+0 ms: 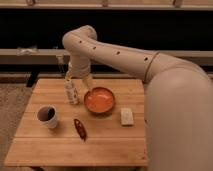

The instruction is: Move the arm in a circular motion

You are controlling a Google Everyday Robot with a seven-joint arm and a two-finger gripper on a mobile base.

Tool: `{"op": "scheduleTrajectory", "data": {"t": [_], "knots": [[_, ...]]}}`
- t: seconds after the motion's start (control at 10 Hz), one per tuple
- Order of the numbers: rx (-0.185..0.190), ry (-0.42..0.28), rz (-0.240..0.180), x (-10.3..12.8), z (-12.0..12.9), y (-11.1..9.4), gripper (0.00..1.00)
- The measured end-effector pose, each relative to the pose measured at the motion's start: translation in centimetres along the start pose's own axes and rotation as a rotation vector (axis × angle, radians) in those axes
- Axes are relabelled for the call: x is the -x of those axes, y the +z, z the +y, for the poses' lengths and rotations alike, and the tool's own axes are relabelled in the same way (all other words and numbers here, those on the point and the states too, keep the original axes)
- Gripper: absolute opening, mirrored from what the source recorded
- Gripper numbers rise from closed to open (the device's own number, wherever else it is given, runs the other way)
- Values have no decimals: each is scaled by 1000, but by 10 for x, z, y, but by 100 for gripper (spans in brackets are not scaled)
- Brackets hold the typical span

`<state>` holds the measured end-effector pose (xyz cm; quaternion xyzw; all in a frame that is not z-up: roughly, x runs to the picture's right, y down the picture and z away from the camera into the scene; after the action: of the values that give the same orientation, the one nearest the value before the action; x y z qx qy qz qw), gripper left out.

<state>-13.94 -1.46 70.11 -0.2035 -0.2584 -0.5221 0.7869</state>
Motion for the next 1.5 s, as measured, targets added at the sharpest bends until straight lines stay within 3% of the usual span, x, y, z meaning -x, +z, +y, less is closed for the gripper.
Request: {"op": "scheduleTrajectory", "data": {"t": [0.2,0.4,0.7,1.0,1.2,1.5], "knots": [[-16,-87,-9,44,-1,-17,80],[-12,-115,-13,69,15,-24,80],[3,-29,-6,76,65,-34,80],[32,119,4,70,115,-36,80],[61,238,23,52,154,-39,80],[122,388,78,-9,201,-32,80]]}}
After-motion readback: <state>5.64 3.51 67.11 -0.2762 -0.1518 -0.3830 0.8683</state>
